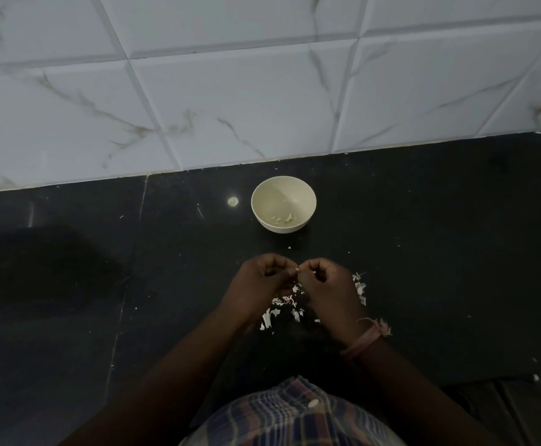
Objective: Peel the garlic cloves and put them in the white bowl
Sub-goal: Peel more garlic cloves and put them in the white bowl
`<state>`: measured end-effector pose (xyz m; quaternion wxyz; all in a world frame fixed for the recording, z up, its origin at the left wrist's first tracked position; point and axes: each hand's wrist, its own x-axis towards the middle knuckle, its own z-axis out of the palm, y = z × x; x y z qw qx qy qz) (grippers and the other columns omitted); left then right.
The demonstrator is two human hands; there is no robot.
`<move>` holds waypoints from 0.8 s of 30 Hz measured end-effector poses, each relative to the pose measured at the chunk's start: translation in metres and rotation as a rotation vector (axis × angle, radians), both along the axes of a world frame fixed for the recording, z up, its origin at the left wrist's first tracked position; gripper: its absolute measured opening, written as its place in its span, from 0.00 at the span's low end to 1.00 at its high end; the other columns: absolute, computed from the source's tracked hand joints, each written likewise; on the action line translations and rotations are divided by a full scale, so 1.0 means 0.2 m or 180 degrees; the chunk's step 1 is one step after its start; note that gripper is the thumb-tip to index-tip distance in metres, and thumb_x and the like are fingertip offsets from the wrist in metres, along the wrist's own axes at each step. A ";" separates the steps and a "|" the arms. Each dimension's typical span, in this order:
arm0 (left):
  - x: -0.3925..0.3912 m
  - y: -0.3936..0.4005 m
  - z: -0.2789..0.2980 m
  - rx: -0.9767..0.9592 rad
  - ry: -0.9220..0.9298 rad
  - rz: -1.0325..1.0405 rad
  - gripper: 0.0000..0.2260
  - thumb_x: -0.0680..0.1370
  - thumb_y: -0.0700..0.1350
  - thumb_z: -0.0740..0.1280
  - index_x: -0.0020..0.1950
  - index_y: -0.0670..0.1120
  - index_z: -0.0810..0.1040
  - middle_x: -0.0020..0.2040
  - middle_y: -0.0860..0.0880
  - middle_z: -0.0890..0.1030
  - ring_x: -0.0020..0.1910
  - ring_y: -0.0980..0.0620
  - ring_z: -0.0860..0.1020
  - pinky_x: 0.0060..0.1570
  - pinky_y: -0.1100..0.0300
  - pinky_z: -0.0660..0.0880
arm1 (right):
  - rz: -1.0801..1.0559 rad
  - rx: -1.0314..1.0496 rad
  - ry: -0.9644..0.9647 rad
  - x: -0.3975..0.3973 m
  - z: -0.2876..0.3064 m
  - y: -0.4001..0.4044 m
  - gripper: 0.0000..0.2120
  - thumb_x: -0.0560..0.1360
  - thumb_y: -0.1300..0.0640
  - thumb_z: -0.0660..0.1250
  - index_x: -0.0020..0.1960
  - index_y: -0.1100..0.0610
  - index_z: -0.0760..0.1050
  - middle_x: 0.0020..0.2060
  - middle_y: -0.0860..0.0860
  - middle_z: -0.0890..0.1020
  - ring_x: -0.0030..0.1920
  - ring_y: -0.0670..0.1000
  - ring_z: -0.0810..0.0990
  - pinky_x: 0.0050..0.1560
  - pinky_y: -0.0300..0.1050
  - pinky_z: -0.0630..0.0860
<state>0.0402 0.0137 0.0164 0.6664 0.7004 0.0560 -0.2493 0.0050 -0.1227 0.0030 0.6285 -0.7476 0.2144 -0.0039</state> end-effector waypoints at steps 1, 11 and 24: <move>0.00 0.00 -0.01 -0.0015 -0.0034 0.0031 0.03 0.79 0.37 0.71 0.48 0.43 0.85 0.43 0.41 0.86 0.41 0.47 0.83 0.43 0.57 0.79 | -0.0033 0.0292 0.0044 0.00 0.01 0.00 0.04 0.77 0.61 0.69 0.43 0.58 0.81 0.29 0.49 0.81 0.28 0.45 0.76 0.29 0.40 0.72; -0.07 -0.06 0.04 -0.1484 0.0714 0.0457 0.05 0.83 0.33 0.60 0.51 0.37 0.76 0.36 0.44 0.82 0.29 0.52 0.80 0.29 0.60 0.78 | -0.0265 0.1434 0.0219 0.01 0.02 0.04 0.09 0.80 0.63 0.65 0.42 0.61 0.79 0.25 0.53 0.71 0.24 0.48 0.66 0.25 0.40 0.62; -0.04 -0.04 0.02 -0.2153 0.1568 0.0922 0.03 0.77 0.38 0.68 0.48 0.42 0.81 0.44 0.45 0.84 0.40 0.54 0.81 0.39 0.65 0.80 | -0.0330 0.0425 0.0082 -0.01 -0.01 0.00 0.07 0.78 0.59 0.66 0.42 0.56 0.79 0.30 0.53 0.79 0.29 0.49 0.75 0.30 0.45 0.73</move>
